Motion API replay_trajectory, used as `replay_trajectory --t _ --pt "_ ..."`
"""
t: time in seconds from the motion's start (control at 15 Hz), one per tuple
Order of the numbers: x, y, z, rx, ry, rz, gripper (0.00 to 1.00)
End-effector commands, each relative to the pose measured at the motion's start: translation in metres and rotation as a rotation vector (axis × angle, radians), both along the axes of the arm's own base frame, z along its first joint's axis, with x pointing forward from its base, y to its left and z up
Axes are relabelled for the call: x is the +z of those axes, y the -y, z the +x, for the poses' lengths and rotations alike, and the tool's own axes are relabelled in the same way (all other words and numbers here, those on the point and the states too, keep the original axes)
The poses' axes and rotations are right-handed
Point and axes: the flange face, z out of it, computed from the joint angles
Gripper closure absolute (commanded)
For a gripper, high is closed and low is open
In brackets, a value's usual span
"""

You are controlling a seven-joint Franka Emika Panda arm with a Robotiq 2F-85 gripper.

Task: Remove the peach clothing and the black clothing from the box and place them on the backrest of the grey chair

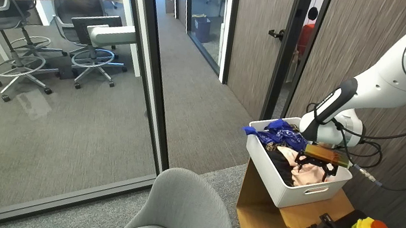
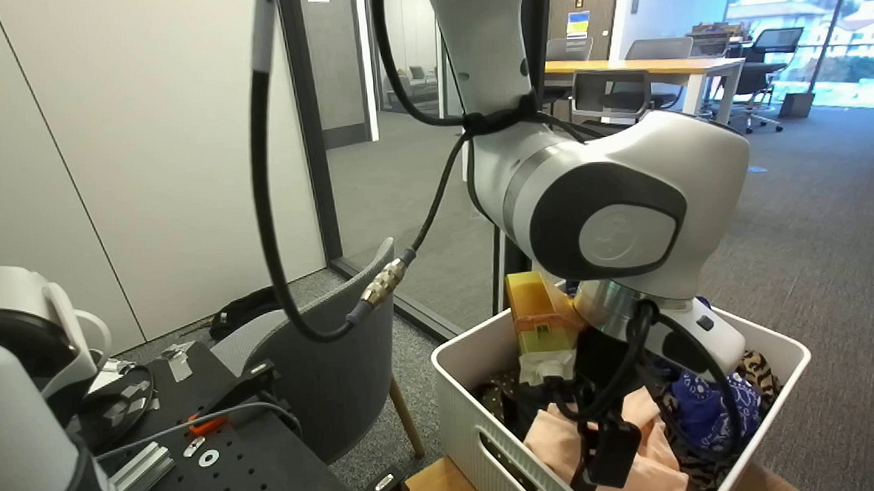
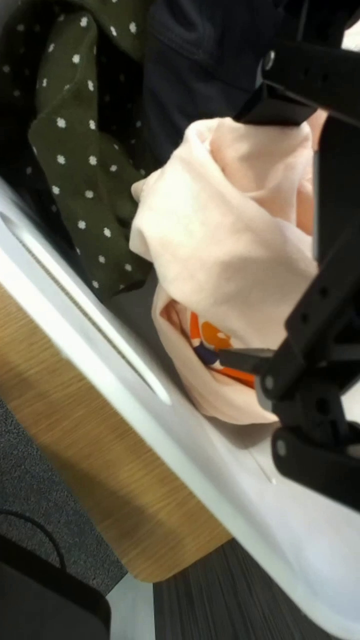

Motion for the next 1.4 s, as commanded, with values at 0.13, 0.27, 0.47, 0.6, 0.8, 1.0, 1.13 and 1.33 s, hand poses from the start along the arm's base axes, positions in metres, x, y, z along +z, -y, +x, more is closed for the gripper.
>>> replay_trajectory --t 0.13,0.27,0.47,0.6,0.8,1.0,1.13,1.33 --pt "-0.0016 0.0051 0.0055 -0.016 0.011 -0.005 0.0" --pt "-0.002 0.004 0.0056 -0.009 0.008 0.005 0.0" --pt "-0.0013 0.004 0.0057 -0.006 0.01 0.005 0.0" --pt "-0.0001 0.0051 0.0055 -0.008 0.015 0.005 0.27" --pt "0.0013 0.0052 0.0061 -0.004 0.017 0.004 0.51" --pt "0.0022 0.0056 0.0065 -0.003 0.02 0.004 0.73" --pt "0.0028 0.0058 0.0069 -0.002 0.021 0.004 0.89" --pt "0.0035 0.0057 0.0074 0.0 0.022 0.005 0.99"
